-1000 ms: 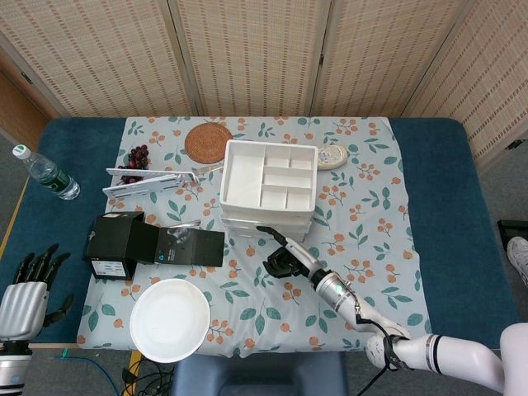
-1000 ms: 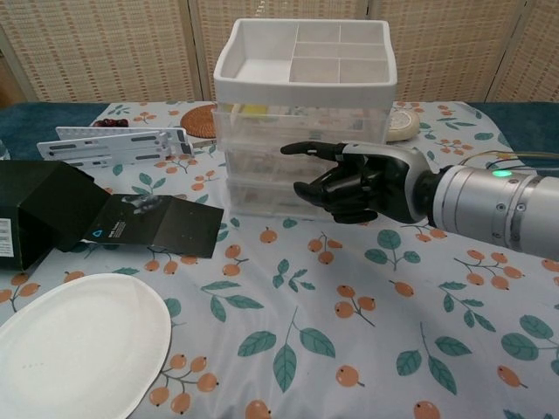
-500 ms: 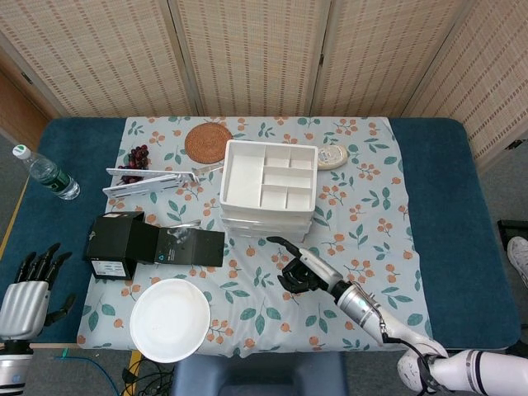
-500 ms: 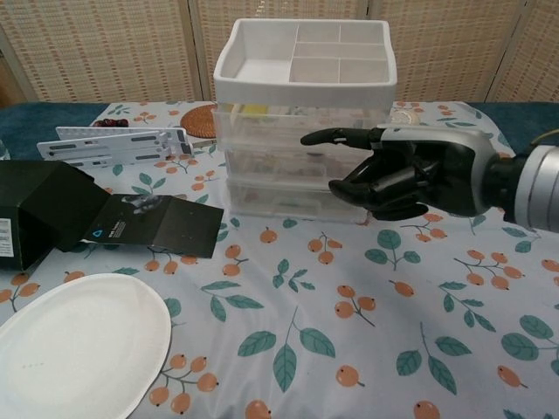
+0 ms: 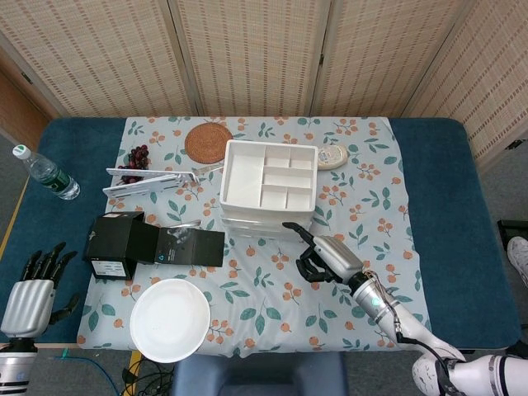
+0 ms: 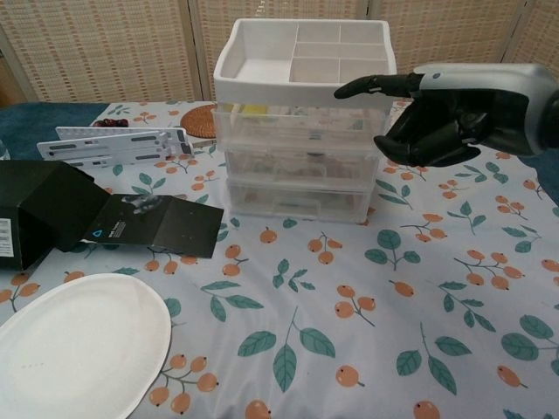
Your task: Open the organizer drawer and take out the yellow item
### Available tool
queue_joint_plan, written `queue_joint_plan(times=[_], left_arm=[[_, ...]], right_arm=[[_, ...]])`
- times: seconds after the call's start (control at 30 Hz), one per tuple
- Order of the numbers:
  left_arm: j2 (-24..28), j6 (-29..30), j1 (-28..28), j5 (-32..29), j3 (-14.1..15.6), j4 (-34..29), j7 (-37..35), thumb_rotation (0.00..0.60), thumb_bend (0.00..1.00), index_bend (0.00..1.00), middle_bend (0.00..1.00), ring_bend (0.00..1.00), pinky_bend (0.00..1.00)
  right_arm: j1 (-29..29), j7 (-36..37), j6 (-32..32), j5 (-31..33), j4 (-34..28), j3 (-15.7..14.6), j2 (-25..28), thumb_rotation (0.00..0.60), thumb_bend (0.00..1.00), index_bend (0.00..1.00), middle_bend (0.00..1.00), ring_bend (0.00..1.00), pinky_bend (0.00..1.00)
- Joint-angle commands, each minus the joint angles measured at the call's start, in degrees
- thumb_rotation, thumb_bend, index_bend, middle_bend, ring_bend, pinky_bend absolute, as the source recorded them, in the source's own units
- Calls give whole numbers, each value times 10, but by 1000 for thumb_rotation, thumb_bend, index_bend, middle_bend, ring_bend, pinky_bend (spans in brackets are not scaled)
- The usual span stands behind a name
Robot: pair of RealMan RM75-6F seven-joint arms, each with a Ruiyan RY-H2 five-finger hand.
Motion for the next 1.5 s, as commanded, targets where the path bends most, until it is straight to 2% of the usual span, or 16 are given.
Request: queue_joint_plan(times=[0.03, 0.33, 0.87, 1.3, 1.5], left_arm=[[0, -1, 0, -1, 0, 0, 1, 600, 316, 153, 72, 120, 63], [1, -3, -1, -3, 0, -2, 3, 600, 316, 153, 72, 120, 63], [2, -4, -3, -5, 1, -5, 8, 600, 316, 153, 72, 120, 63], [4, -3, -2, -7, 1, -7, 11, 600, 316, 153, 72, 120, 63], [3, -2, -1, -7, 1, -6, 11, 600, 316, 153, 72, 120, 63]], right_arm=[[20, -37, -2, 45, -4, 3, 3, 600, 620, 36, 889, 1000, 1000], [48, -56, -26, 103, 6, 3, 0, 600, 620, 36, 888, 1000, 1000], [78, -76, -39, 147, 35, -2, -14, 600, 620, 36, 887, 1000, 1000], [74, -68, -34, 131, 34, -9, -17, 600, 622, 200, 892, 1000, 1000], [68, -65, -30, 117, 22, -14, -12, 600, 622, 224, 893, 1000, 1000]])
